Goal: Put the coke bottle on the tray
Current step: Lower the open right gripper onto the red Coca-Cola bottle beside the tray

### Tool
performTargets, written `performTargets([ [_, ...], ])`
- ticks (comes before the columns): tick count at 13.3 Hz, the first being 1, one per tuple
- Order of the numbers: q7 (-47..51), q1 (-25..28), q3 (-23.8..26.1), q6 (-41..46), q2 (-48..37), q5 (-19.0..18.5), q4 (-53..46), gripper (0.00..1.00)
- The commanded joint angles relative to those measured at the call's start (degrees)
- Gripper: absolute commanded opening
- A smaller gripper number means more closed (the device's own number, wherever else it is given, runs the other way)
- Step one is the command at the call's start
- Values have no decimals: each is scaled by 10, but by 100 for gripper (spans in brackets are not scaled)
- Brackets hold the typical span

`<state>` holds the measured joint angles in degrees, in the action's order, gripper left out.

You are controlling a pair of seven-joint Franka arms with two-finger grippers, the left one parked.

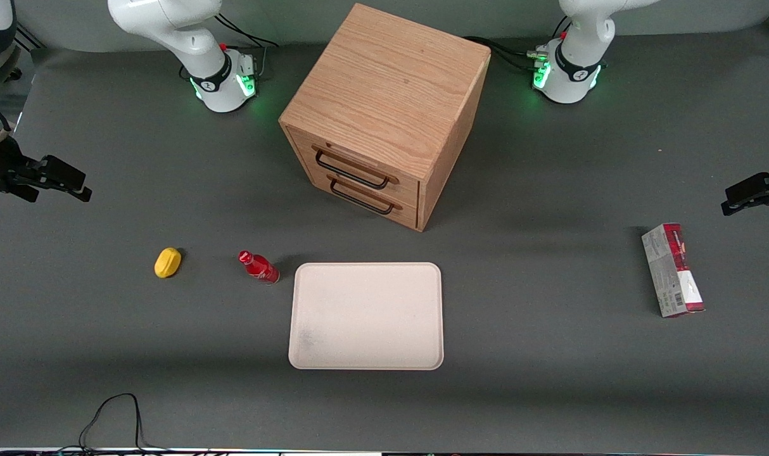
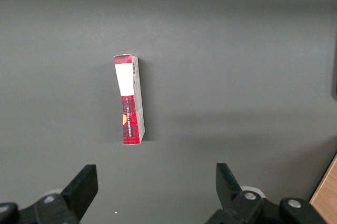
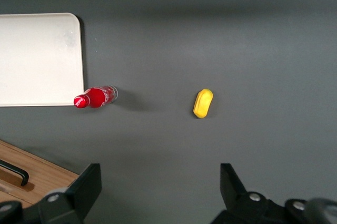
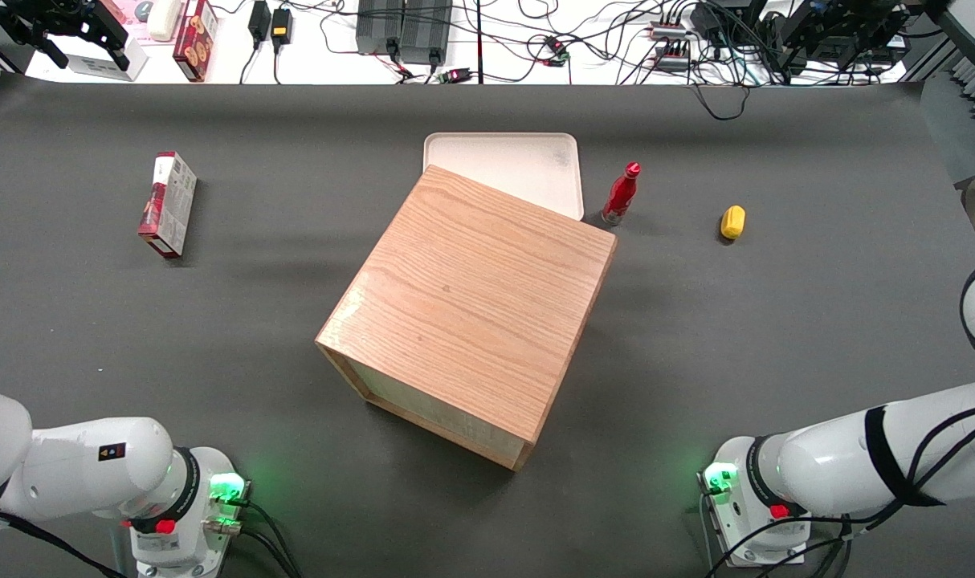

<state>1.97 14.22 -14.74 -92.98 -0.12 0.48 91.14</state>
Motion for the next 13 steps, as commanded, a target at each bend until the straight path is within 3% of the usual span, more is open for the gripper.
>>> performTargets([
  [1, -7, 7, -4, 2, -3, 8, 12, 100],
  [4, 14, 10, 23, -13, 1, 10, 35, 100],
  [8, 105, 10, 123, -149, 40, 21, 91, 100],
  [10, 106, 8, 144, -189, 66, 21, 112, 100],
  [13, 116, 10, 164, -339, 92, 22, 200, 100],
])
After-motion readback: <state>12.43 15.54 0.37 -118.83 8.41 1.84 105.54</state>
